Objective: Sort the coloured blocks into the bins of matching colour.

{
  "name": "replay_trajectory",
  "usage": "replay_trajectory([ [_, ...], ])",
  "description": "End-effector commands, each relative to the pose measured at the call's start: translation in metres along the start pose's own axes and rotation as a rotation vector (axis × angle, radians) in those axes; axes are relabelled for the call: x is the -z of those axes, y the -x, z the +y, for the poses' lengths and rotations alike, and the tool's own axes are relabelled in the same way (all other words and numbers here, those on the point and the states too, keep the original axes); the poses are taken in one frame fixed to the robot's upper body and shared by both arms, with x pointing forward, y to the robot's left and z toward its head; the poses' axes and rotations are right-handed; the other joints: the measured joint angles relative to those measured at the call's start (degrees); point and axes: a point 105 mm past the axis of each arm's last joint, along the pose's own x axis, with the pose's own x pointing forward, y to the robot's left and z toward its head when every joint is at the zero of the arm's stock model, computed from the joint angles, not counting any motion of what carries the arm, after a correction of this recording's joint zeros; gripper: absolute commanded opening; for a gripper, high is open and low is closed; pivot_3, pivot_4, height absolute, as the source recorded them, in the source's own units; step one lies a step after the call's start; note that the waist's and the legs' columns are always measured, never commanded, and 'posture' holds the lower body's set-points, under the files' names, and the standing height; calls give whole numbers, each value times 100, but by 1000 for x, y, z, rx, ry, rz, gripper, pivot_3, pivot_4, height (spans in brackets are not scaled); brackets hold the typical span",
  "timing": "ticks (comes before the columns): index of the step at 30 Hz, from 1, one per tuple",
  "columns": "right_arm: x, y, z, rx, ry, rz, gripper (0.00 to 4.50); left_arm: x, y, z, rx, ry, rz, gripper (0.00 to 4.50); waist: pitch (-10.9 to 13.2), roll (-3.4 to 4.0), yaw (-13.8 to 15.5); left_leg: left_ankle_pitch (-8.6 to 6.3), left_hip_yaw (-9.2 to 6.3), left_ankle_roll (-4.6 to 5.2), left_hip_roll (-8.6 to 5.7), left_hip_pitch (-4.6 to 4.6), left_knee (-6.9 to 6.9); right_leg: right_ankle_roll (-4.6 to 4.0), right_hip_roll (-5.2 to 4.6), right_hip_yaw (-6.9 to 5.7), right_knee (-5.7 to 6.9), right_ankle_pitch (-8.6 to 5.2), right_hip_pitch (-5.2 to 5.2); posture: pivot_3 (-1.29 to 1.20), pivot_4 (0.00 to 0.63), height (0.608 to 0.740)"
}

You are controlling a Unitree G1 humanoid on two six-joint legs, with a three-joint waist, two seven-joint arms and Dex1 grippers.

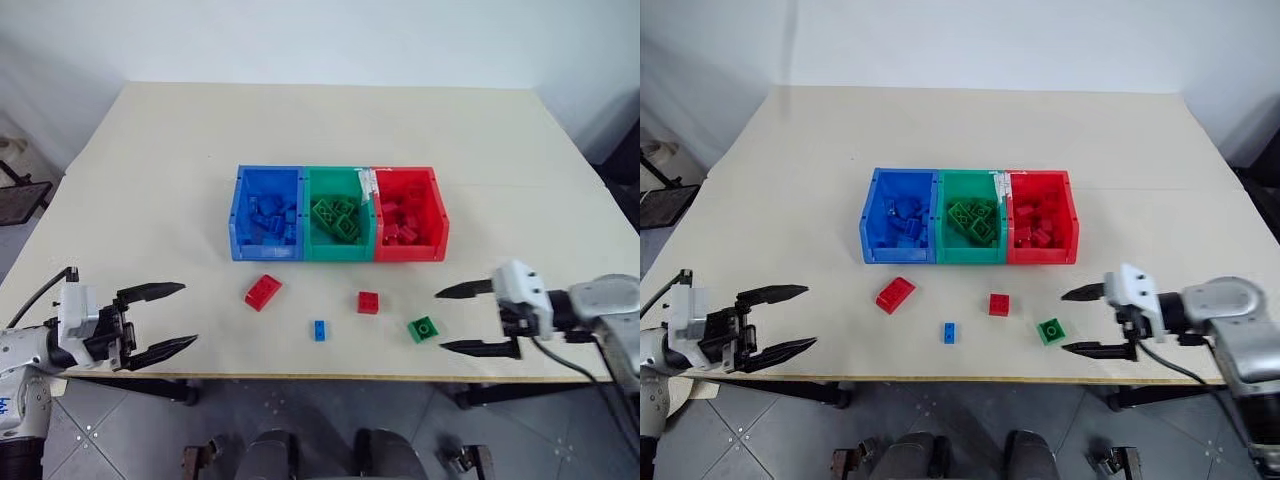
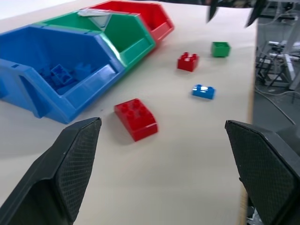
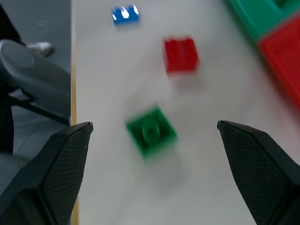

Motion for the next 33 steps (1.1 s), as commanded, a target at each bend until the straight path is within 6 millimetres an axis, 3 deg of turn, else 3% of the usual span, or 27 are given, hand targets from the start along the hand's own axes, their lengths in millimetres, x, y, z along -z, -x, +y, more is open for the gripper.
replay_trajectory([
  [1, 3, -15, -5, -8, 32, 24, 4456, -3, 7, -7, 46, -39, 20, 4500, -1, -1, -7, -1, -1, 1, -1, -1, 1, 0, 0, 0, -1, 0, 1, 0, 150, 740],
  [8, 18, -28, -10, -51, 55, 89, 4456, 0, 6, -11, 26, -44, 29, 4500, -1, -1, -16, -1, -4, 2, -2, -2, 3, -1, 4, -5, 2, 0, 1, 0, 150, 740],
  [11, 34, -29, -12, -59, 32, 170, 4456, 0, 8, -14, 4, -44, 35, 4500, -1, -1, -26, -1, -1, 2, 1, -1, 3, -1, 6, -6, 2, 0, 1, 0, 150, 740],
  [14, 30, -28, -16, -42, 29, 128, 3856, 0, 8, -13, -8, -47, 36, 4500, -3, -5, -22, -2, -1, 2, 5, 3, 3, -1, 7, -6, 3, 0, 3, 0, 150, 740],
  [17, 21, -29, -20, -32, 35, 84, 2888, 0, 5, -12, -12, -51, 29, 4500, -3, -5, -14, -2, -4, 2, 3, 2, 5, -1, 5, -6, 4, 0, 5, 0, 150, 740],
  [21, 0, -27, -25, -15, 47, -5, 1518, 0, 3, -8, -17, -55, 22, 4500, -3, -4, -21, -2, -3, 3, 4, -1, 5, -1, 5, -6, 4, 0, 3, 0, 150, 740],
  [24, -22, -21, -31, 18, 50, -71, 1481, 0, 1, -6, -18, -57, 17, 4500, -2, -2, -22, -3, -1, 3, 3, -1, 5, -1, 5, -5, 4, 0, 1, 0, 150, 740],
  [28, -67, -17, -54, 101, 76, -180, 1481, 0, 0, -4, -20, -57, 12, 4500, -1, -2, -46, -4, -1, 1, 7, -1, 5, -1, 5, -4, 4, 0, -1, 0, 150, 740],
  [33, -104, -30, -88, 181, 124, -255, 1481, 1, -3, -1, -25, -61, 3, 4500, -1, -2, -129, -7, -2, -6, 13, -1, 4, -4, 8, -9, 16, -2, -8, 0, 150, 740],
])
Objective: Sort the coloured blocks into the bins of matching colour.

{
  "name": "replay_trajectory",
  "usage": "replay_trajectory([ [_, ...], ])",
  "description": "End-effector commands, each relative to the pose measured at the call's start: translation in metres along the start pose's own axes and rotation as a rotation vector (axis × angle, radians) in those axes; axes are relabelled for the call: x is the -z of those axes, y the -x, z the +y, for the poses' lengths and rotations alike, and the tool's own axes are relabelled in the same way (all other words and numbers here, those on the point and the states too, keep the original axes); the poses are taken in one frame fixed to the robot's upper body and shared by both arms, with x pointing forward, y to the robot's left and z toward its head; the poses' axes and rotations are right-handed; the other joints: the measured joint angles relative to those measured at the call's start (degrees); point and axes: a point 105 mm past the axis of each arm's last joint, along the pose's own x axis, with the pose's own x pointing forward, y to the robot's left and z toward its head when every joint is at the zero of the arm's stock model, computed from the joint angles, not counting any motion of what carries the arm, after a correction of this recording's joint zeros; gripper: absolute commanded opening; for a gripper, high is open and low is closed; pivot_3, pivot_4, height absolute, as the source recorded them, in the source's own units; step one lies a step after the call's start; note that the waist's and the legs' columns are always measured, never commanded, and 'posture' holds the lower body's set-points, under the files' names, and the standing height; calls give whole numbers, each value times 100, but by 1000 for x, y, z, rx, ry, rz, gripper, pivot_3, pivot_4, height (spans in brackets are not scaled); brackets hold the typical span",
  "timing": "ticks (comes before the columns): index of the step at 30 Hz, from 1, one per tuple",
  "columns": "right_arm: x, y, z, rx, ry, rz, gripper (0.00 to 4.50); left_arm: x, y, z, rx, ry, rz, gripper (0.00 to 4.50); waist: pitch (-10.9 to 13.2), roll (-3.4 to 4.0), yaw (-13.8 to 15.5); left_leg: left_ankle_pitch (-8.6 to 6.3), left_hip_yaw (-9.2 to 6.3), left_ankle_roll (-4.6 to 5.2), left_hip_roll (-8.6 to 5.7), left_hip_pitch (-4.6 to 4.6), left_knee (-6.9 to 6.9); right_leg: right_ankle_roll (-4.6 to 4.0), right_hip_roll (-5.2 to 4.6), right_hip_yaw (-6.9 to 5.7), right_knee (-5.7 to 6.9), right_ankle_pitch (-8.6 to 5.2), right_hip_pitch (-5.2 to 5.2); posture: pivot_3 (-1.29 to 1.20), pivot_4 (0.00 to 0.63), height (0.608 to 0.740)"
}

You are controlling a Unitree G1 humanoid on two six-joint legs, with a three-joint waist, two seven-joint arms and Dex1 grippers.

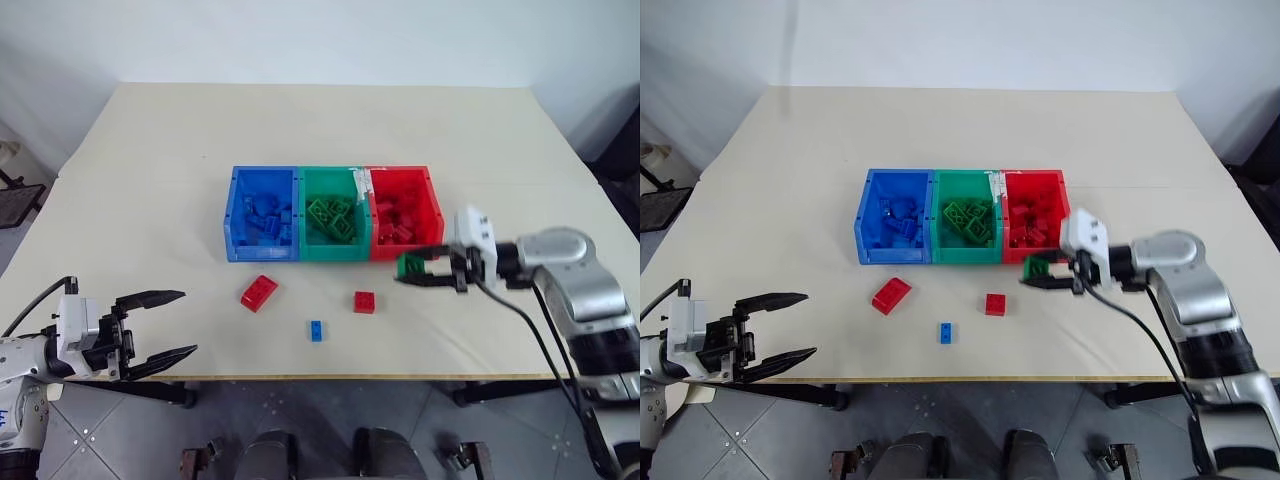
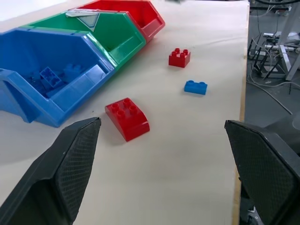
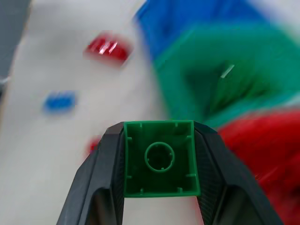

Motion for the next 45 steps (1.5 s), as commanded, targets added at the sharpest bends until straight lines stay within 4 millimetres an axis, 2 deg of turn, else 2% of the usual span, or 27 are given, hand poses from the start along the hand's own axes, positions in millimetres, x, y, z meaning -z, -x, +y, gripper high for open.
replay_trajectory([
  [1, -15, -16, -22, 56, 20, -60, 1481, -2, -1, 1, -10, -24, -10, 4500, 0, -1, -44, 0, -1, 0, 0, 0, 0, 0, 0, 0, 2, 0, 0, 0, 150, 740],
  [4, -24, -38, -38, 75, 28, -96, 1481, -2, -2, 1, -15, -27, -12, 4500, 0, -1, -74, 0, -4, 0, -2, -2, -1, 0, 3, -4, 10, 0, -3, 0, 150, 740],
  [8, -17, -77, -55, 109, 27, -62, 1481, -2, -3, 3, -42, -42, -18, 4500, 0, -1, -98, 0, -1, 0, -9, 2, 3, 0, 9, -4, 58, 0, -22, 0, 150, 740],
  [10, -15, -86, -60, 136, 15, -73, 2262, -2, -3, 3, -48, -44, -19, 4500, 0, -1, -105, 0, -1, 1, -10, 2, 2, 0, 13, -5, 75, 0, -30, 0, 150, 740],
  [12, -19, -90, -62, 141, 17, -104, 2820, -2, -3, 3, -54, -46, -20, 4500, 0, -1, -93, 0, -11, 1, -13, -1, 3, 0, 12, -5, 95, 0, -39, 0, 150, 740],
  [16, -23, -88, -64, 133, 37, -129, 4166, -2, -3, 1, -60, -47, -22, 4500, 0, -1, -83, 2, -28, 5, -30, -6, 7, 0, 8, 1, 106, 0, -39, 0, 150, 740],
  [17, -22, -84, -63, 123, 47, -129, 4459, -1, -3, 1, -61, -47, -23, 4500, 0, -1, -85, 2, -29, 5, -30, -6, 7, 0, 9, 1, 104, 0, -37, 0, 150, 740],
  [21, -15, -46, -50, 7, 21, -138, 4459, -1, -5, 2, -57, -44, -25, 4500, 0, 0, -57, 2, -37, 5, -29, -7, 7, 0, 9, -1, 101, 0, -32, 0, 150, 740],
  [25, 2, -5, -20, -134, -30, -103, 4459, -1, -7, 5, -45, -41, -28, 4500, 0, -1, -44, -8, -89, 16, -37, -5, 21, 0, -2, 7, 83, 1, 3, 0, 150, 740],
  [28, 23, 37, -7, -107, -83, -65, 4459, 0, -10, 9, -32, -40, -31, 4500, 1, 2, -52, -10, -88, 15, -35, -7, 23, 0, -4, 1, 59, 1, 15, 0, 150, 740],
  [35, 52, 96, 11, -20, -148, 46, 4459, 0, -10, 12, -11, -30, -35, 4500, 7, 12, -55, -9, -47, 12, -21, -6, 18, 0, 6, -17, 17, 0, 18, 0, 150, 740],
  [37, 69, 129, 22, 27, -185, 154, 4459, -1, -6, 16, -14, -30, -28, 4500, 7, 11, -46, -9, -38, 13, -23, -4, 17, 0, 6, -17, 17, 0, 17, 0, 150, 740],
  [38, 73, 140, 26, 41, -194, 190, 4459, -1, -4, 17, -18, -30, -24, 4500, 7, 11, -26, -9, -34, 13, -24, -5, 17, 0, 6, -17, 11, 0, 17, 0, 150, 740],
  [41, 72, 141, 29, 50, -199, 191, 4459, 0, -3, 19, -20, -31, -20, 4500, 7, 11, -20, -10, -25, 17, -27, -4, 19, 0, 5, -17, 6, 0, 19, 0, 150, 740],
  [45, 68, 123, 31, 31, -178, 163, 4459, -1, -8, 21, -10, -37, -32, 4500, 6, 12, -63, -10, -5, 14, -6, 1, 21, 0, 3, -16, -11, 0, 22, 0, 150, 740],
])
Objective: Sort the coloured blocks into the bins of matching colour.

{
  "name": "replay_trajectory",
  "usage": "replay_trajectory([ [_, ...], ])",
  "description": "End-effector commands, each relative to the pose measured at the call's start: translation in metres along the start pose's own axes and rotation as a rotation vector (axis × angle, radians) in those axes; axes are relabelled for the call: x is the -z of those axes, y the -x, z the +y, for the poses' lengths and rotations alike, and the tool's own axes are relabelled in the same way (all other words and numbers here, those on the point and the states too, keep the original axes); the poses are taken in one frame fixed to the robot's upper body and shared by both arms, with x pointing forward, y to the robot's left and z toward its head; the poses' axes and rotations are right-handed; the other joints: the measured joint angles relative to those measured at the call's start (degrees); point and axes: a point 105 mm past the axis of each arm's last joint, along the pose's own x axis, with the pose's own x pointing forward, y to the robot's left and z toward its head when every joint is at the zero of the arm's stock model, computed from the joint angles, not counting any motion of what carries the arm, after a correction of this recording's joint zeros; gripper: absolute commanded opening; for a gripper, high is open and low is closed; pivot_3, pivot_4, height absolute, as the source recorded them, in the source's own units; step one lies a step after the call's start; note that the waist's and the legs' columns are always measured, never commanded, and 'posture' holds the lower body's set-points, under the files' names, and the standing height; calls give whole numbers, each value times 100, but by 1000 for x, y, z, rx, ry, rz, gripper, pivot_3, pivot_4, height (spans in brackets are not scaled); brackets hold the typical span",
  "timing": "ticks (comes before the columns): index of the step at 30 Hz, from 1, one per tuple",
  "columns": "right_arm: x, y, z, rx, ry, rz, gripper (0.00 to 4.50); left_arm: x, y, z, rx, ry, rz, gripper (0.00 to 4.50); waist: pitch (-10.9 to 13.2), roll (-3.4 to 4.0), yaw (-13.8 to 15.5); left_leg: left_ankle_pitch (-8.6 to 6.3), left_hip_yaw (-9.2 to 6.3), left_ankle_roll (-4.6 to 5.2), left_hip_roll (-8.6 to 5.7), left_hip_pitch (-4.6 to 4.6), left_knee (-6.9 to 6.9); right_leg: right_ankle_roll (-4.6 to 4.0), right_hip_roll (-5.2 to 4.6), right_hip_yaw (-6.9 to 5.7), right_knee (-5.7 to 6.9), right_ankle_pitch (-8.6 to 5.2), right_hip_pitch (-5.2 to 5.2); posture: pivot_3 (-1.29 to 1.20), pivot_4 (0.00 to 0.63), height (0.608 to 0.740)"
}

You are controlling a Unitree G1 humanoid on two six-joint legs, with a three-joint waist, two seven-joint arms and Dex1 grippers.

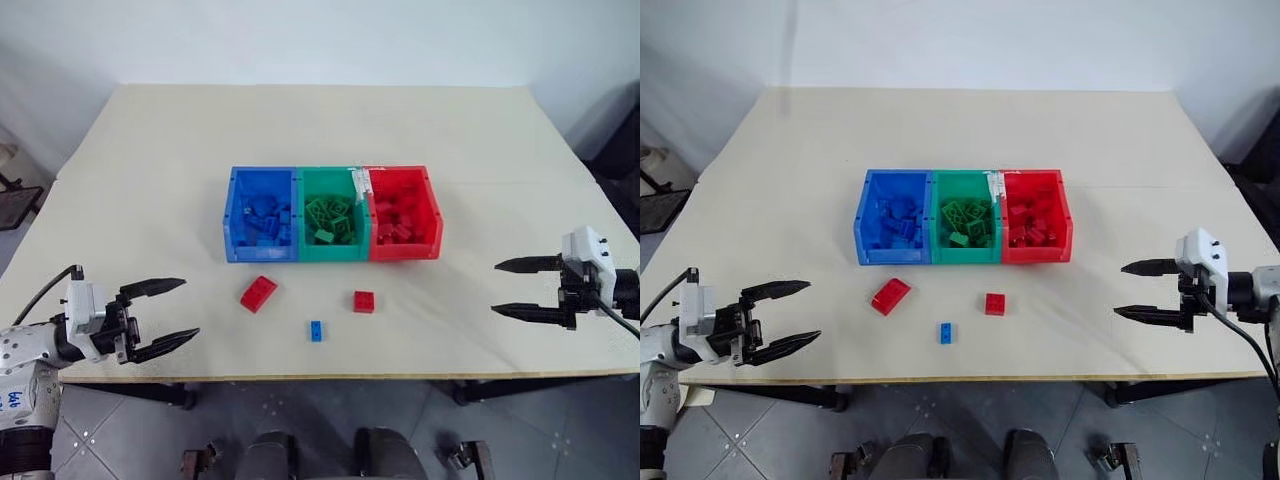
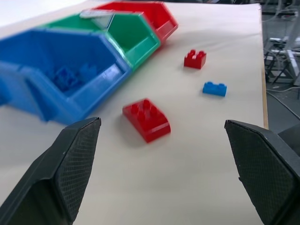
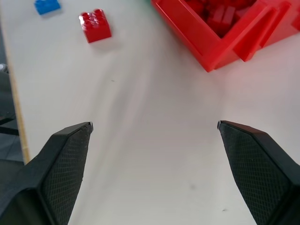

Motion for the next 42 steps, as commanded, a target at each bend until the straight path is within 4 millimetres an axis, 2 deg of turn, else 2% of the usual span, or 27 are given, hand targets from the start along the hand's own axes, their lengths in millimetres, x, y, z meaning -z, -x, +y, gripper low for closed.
replay_trajectory([
  [1, -18, -16, 6, -54, 64, -47, 4459, -4, -2, 2, 12, -23, -6, 4500, 0, 1, -3, -1, 5, -2, 3, 1, -1, 0, 1, 0, 2, 0, -3, 0, 150, 740],
  [7, -29, -70, 18, -99, 116, -68, 4459, -5, -1, 0, 16, -25, -5, 4500, 0, 0, 13, -3, 11, -5, 10, 0, -1, 0, 3, 3, 6, 0, -10, 0, 150, 740],
  [9, -32, -79, 20, -108, 123, -74, 4459, -6, -1, -1, 15, -25, -4, 4500, 0, 0, 22, -3, 11, -5, 10, 0, 0, 0, 2, 6, 7, 0, -10, 0, 150, 740],
  [11, -33, -99, 21, -117, 128, -79, 4459, -5, 1, -4, 8, -23, -3, 4500, 0, 0, 28, -3, 4, -4, 7, -3, 2, 0, 0, 11, 8, 0, -10, 0, 150, 740],
  [16, -22, -136, 27, -151, 136, -30, 4459, -5, 5, -9, -25, -22, 2, 4500, -1, -1, 18, -5, -2, -5, 8, -4, 3, 0, -2, 18, 9, 0, -10, 0, 150, 740],
  [22, -19, -171, 38, -173, 139, -40, 4459, -6, 9, -16, -56, -19, 7, 4500, -1, -1, 0, -5, -4, -5, 8, -3, 2, 0, 0, 17, 15, 0, -11, 0, 150, 740],
  [24, -16, -175, 37, -164, 139, -29, 4459, -6, 10, -17, -64, -18, 11, 4500, -3, -3, -1, -5, -5, -6, 10, -1, 2, 0, 1, 18, 16, 0, -11, 0, 150, 740],
  [27, -17, -179, 37, -161, 132, -39, 3873, -6, 11, -18, -75, -17, 13, 4500, -3, -5, -3, -6, -6, -8, 12, 1, 2, -1, 3, 18, 19, 0, -11, 0, 150, 740],
  [33, -29, -174, 34, -145, 133, -95, 1715, -5, 9, -19, -80, -14, 9, 4500, -3, -5, 1, -6, -5, -8, 11, 1, 2, -1, 2, 19, 19, 0, -10, 0, 150, 740],
  [34, -33, -172, 33, -142, 133, -112, 1466, -4, 9, -18, -81, -14, 9, 4500, -3, -5, 3, -6, -5, -8, 11, 1, 2, -1, 2, 19, 19, 0, -10, 0, 150, 740],
  [39, -64, -145, 22, -78, 128, -201, 1462, -6, 6, -13, -74, -21, 2, 4500, -1, -2, 14, -6, -7, -8, 10, -4, 2, -1, 0, 19, 18, 0, -13, 0, 150, 740],
  [41, -77, -134, 13, -30, 123, -238, 1462, -6, 5, -12, -73, -22, -2, 4500, -2, -2, 13, -7, -9, -8, 10, -4, 3, -1, -1, 18, 18, 0, -12, 0, 150, 740],
  [42, -86, -126, 0, 21, 129, -254, 1462, -5, 5, -13, -70, -21, -3, 4500, -2, -2, 8, -7, -8, -7, 10, -4, 3, -1, -1, 19, 17, 0, -12, 0, 150, 740],
])
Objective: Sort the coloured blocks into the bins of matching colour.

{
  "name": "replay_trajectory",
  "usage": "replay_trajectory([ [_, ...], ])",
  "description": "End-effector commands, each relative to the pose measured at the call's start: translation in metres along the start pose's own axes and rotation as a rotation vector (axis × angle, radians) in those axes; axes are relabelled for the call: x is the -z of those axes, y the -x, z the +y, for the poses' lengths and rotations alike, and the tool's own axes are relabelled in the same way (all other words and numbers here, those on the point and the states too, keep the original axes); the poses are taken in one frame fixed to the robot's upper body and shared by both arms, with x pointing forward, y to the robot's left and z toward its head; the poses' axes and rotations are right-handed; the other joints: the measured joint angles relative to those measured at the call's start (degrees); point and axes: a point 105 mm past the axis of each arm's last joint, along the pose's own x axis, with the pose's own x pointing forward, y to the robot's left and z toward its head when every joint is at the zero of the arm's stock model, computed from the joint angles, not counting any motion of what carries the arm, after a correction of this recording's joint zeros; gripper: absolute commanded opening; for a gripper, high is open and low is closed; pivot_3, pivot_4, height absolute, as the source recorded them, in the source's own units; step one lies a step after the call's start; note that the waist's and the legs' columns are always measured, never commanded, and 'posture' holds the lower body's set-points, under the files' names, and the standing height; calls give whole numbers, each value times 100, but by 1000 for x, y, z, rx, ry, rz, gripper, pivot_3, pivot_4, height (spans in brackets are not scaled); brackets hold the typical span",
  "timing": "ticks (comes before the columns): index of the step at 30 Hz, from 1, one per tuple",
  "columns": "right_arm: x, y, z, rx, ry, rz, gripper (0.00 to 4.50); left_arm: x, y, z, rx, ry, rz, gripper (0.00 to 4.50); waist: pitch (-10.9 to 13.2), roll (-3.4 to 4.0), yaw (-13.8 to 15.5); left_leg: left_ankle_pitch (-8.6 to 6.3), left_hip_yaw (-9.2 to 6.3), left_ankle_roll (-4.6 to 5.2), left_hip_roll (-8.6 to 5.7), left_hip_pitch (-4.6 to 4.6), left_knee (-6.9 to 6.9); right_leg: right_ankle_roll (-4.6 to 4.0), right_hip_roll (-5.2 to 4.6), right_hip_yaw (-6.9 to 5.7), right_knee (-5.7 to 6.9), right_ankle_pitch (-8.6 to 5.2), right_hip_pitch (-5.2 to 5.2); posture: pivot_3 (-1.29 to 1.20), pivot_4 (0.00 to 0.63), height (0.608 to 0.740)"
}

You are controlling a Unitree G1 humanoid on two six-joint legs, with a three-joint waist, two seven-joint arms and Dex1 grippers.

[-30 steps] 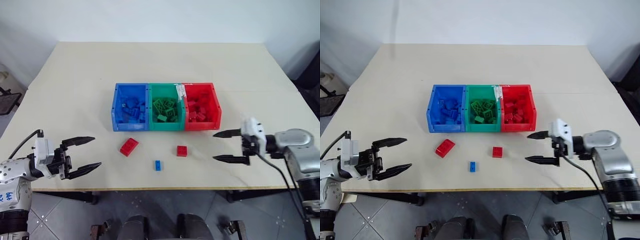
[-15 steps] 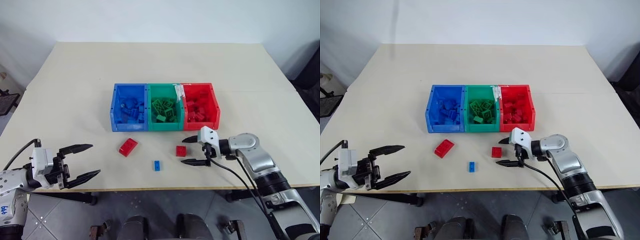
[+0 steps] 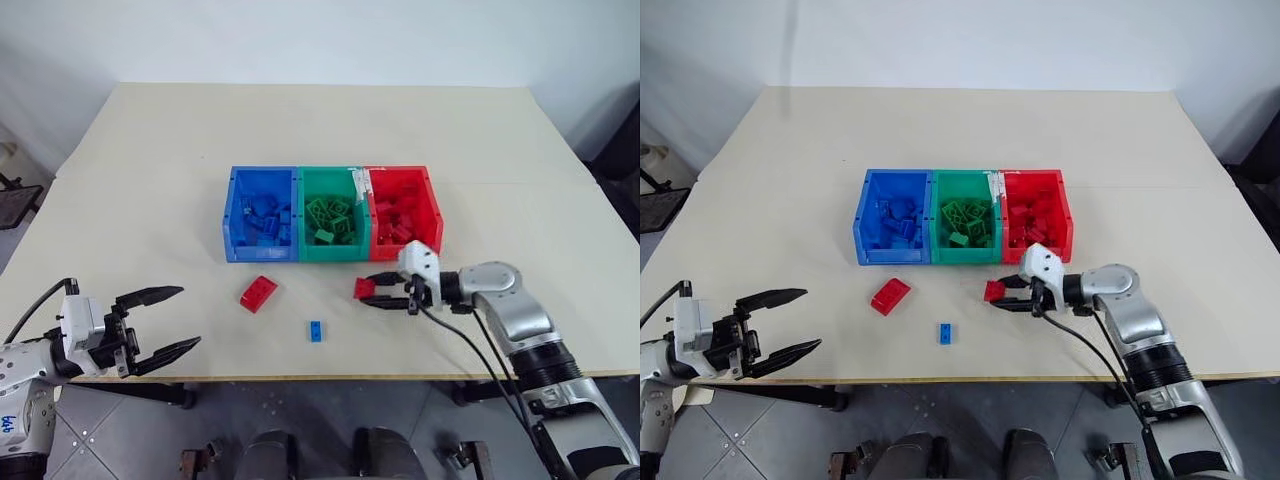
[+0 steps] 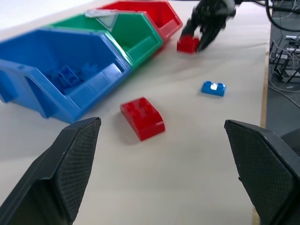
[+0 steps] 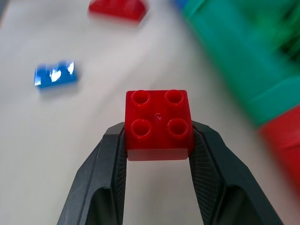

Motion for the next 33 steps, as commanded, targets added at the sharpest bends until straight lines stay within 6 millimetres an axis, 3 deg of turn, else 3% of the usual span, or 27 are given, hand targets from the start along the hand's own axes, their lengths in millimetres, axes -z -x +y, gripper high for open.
replay_trajectory([
  [1, -38, 25, -31, 135, 51, -83, 1462, -3, 0, 1, 2, -10, -15, 4500, 0, 0, -8, 0, 0, 0, 0, 1, 0, 0, 0, 0, 0, 0, 0, 0, 150, 740],
  [4, -45, 33, -57, 219, 79, -67, 1462, -1, -4, 2, 7, -6, -21, 4500, 0, 1, -25, -2, 3, -3, 3, 1, -4, 0, 3, -1, 0, 0, -5, 0, 150, 740],
  [7, -39, 32, -83, 290, 80, -4, 1462, 0, -8, 3, 12, -6, -30, 4500, 0, 1, -34, -2, 13, -4, 5, 3, -4, 0, 6, -1, 1, 0, -6, 0, 150, 740],
  [11, -37, 30, -98, 318, 64, 20, 2881, -1, -9, 3, 14, -10, -33, 4500, 0, 0, -28, -2, 13, -4, 4, 2, -4, 0, 7, -2, 9, 0, -10, 0, 150, 740],
  [15, -37, 34, -101, 319, 86, 29, 4259, -1, -9, 2, 13, -10, -32, 4500, 0, 0, -21, -2, 13, -3, 2, -1, -3, 0, 8, -5, 10, 0, -9, 0, 150, 740],
  [16, -38, 37, -100, 316, 92, 28, 4454, -1, -9, 2, 12, -9, -32, 4500, 0, 0, -23, -2, 13, -3, 3, 0, -3, 0, 8, -5, 10, 0, -9, 0, 150, 740],
  [19, -40, 45, -94, 293, 107, 19, 4454, -1, -8, 2, 10, -7, -32, 4500, 0, 1, -20, -2, 15, -3, 4, 0, -2, 0, 9, -5, 10, 0, -9, 0, 150, 740],
  [26, -22, 80, -35, 29, 78, 9, 4454, 0, -9, 2, 21, 1, -33, 4500, 0, -1, 33, -5, -5, 2, 1, -2, 0, 0, 6, -7, -1, 0, 5, 0, 150, 740],
  [33, 18, 135, -7, -9, 29, 184, 4454, 2, -7, 7, 37, 4, -26, 4500, 0, 0, 7, -5, 19, 2, 4, 3, 0, 0, 6, -8, -10, 0, 4, 0, 150, 740],
])
